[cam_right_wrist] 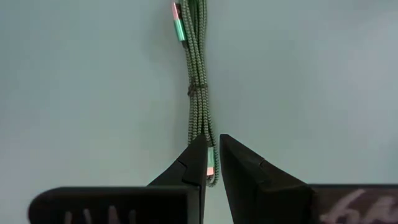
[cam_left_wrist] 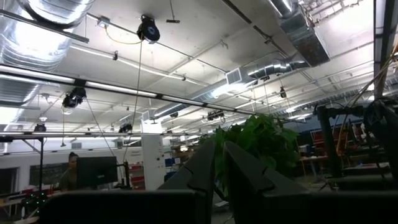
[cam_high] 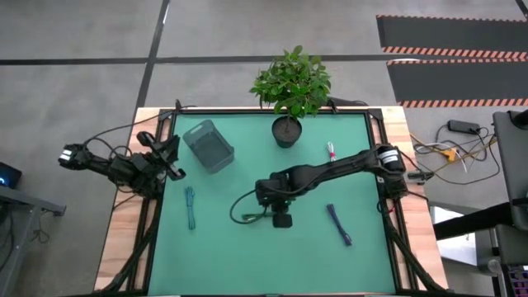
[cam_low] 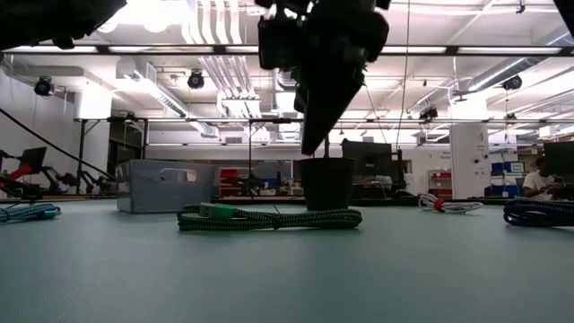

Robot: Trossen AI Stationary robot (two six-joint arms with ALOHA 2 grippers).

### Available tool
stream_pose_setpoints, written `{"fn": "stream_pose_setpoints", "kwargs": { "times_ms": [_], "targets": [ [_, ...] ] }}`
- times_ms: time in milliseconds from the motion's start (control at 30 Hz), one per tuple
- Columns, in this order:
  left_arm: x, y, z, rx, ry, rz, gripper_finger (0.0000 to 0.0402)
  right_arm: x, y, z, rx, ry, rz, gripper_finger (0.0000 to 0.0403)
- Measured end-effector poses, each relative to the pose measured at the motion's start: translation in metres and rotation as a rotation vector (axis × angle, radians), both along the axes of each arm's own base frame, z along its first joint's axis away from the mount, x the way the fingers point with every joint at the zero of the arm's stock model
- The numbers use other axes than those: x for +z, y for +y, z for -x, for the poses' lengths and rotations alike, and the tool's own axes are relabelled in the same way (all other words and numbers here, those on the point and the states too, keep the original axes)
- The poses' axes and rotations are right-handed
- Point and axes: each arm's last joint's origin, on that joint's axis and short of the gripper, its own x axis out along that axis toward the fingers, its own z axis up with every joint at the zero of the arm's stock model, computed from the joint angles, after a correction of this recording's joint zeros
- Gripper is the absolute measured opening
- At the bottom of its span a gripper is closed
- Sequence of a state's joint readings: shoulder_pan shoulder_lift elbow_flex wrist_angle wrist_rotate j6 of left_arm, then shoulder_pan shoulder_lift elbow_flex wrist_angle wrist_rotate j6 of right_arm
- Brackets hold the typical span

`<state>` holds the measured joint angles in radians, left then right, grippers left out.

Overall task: Pick and place USB-C Cables
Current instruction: Put the green charger cable into the gray bin

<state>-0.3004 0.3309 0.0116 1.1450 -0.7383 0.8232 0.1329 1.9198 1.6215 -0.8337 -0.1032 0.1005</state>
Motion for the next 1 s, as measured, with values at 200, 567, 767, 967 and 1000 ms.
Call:
{"fn": "stream_pose_setpoints", "kwargs": {
  "times_ms": [200,567,767,967,1000],
  "targets": [
    [0.001,0.0,0.001,0.001,-0.008,0.001,0.0019,-0.013,0.001,-0.009,0.01,0.016,-0.005,0.0034],
    [0.001,0.0,0.002,0.0,-0.011,0.002,0.0019,-0.016,0.002,-0.017,0.018,-0.057,0.015,0.0063],
    [0.001,0.0,0.002,-0.003,-0.014,0.006,0.0019,-0.022,0.003,-0.022,0.01,-0.086,0.075,0.0136],
    [0.001,0.0,0.001,-0.002,-0.013,0.005,0.0019,-0.027,0.005,-0.03,-0.003,-0.134,0.062,0.0189],
    [0.001,0.0,0.002,-0.003,-0.014,0.006,0.0019,-0.027,0.005,-0.031,-0.011,-0.153,0.057,0.0193]
  ]
}}
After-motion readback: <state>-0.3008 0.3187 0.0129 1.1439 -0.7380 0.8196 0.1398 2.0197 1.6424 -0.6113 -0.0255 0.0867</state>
